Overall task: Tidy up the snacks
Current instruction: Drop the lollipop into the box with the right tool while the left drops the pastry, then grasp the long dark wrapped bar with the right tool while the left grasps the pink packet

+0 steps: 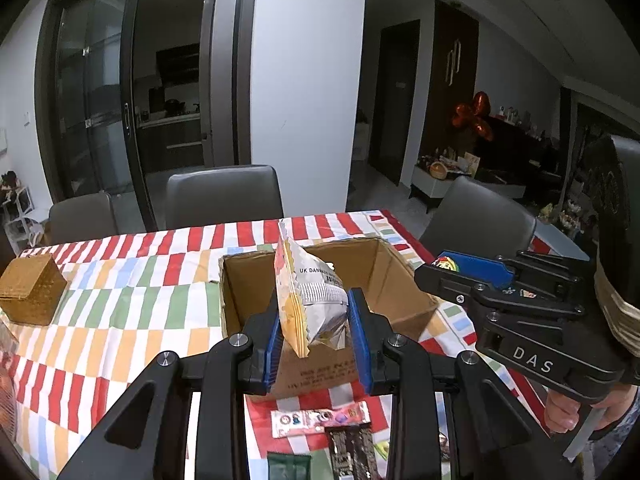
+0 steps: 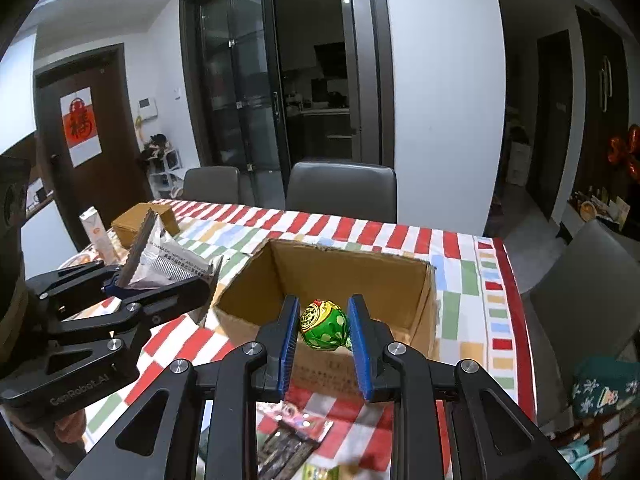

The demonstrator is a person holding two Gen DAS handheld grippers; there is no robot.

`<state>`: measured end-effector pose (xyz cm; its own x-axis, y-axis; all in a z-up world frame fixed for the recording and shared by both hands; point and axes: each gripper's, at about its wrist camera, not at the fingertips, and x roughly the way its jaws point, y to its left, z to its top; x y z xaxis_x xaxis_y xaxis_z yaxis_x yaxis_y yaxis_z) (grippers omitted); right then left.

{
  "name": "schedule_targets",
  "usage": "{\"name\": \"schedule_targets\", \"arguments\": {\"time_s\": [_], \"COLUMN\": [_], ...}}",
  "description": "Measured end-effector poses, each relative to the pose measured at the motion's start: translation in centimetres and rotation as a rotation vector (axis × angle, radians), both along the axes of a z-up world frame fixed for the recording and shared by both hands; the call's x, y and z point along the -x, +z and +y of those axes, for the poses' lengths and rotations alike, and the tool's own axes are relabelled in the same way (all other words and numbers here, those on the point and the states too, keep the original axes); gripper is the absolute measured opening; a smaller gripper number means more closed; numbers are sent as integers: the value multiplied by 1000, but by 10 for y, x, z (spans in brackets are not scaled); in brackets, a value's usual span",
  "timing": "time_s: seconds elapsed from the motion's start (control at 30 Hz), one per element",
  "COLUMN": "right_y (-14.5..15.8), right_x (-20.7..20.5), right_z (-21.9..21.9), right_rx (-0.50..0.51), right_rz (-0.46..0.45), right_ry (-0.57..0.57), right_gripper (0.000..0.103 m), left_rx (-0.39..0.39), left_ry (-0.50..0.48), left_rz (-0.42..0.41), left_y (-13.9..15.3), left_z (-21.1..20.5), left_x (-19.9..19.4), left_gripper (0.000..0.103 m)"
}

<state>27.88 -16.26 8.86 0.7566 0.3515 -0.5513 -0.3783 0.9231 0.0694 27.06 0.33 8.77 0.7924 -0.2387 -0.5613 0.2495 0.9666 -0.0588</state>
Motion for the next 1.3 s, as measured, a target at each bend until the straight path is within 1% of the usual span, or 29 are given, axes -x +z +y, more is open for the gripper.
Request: {"name": "schedule_targets", "arguments": {"time_s": [0.37,0.4,0.43,0.47,0.5,0.53,0.6,0.67,0.77,0.9,1.07,1.2,1.3], "right_y": [-13,-15,-16,-17,-18,-19,-19,-19,-17,-15,-13,-16,-18], "right_x": [-53,-57,-59,-61,-63,-63,-60,-52,-36,-10,31,57,74], "right_z": [11,11,11,10,9,6,3,0,-5,-11,-15,-21,-25], "right_rx": [57,58,55,51,48,44,54,64,65,65,76,80,81], "right_rz": [48,54,57,66,74,81,79,69,52,28,-2,-9,-11], "right_ry": [-14,-17,-26,-38,-44,-49,-60,-60,-55,-52,-22,-5,2], "right_gripper": [26,27,29,33,39,42,42,42,42,47,47,48,48], "left_rx": [-47,-56,-66,-77,-78,-71,-64,-77,-91,-82,-87,-102,-106], "left_ry": [5,13,24,39,50,54,56,59,53,44,5,-34,-68], "left_rz": [67,70,71,71,67,67,71,65,44,13,-27,-26,-6], "left_y": [-13,-14,-14,-14,-14,-13,-13,-13,-11,-7,-4,-11,-19], "left_z": [-13,-13,-14,-13,-13,-11,-9,-9,-11,-13,-23,-34,-42], "left_x": [-49,-54,-56,-58,-59,-57,-53,-44,-26,3,43,70,87], "left_gripper": [31,33,38,46,49,50,51,51,56,57,60,61,61]}}
